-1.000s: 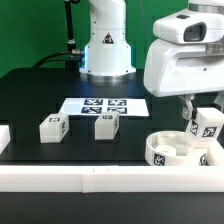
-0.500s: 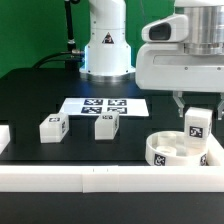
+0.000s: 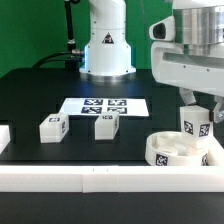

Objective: Assemble stool

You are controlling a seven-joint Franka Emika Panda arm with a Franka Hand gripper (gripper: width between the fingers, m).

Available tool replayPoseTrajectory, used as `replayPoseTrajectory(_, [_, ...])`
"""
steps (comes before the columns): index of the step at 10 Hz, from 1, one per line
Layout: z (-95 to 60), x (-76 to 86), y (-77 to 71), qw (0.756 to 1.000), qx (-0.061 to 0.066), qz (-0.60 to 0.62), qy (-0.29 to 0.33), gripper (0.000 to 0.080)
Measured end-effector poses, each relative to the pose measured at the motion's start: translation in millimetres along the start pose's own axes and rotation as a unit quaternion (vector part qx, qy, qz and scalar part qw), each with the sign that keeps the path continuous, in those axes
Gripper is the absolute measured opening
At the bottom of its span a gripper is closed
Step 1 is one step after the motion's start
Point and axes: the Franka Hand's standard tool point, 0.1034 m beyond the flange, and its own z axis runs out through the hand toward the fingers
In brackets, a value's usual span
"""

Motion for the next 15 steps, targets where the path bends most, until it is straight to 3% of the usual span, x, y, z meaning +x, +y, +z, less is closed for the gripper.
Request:
replayPoseTrajectory(2, [0.0, -0.6, -1.1, 0.996, 0.007, 0.094, -0.01, 0.0341])
replayPoseTrajectory(4, [1.5, 3.3, -3.0, 0.969, 0.047, 0.241, -0.022, 0.0341])
replayPoseTrajectory(7, [1.9, 3.8, -6.0, 0.904, 0.101, 0.414, -0.039, 0.0341])
replayPoseTrajectory(9, [1.9, 2.7, -6.0, 0.85, 0.11, 0.512, -0.062, 0.0341])
replayPoseTrajectory(10, [1.8, 1.8, -6.4, 0.842, 0.11, 0.524, -0.065, 0.0363])
replayPoseTrajectory(11, [1.6, 1.7, -6.2, 0.853, 0.108, 0.506, -0.065, 0.0363])
replayPoseTrajectory(12, [-2.6, 3.4, -7.1, 0.864, 0.104, 0.489, -0.068, 0.0574])
replayPoseTrajectory(13, [-9.3, 4.7, -8.6, 0.874, 0.108, 0.469, -0.068, 0.0574])
replayPoseTrajectory(14, [-19.0, 5.0, -10.5, 0.878, 0.116, 0.459, -0.07, 0.0626])
replayPoseTrajectory(15, [-29.2, 5.9, -12.6, 0.901, 0.126, 0.41, -0.065, 0.0626])
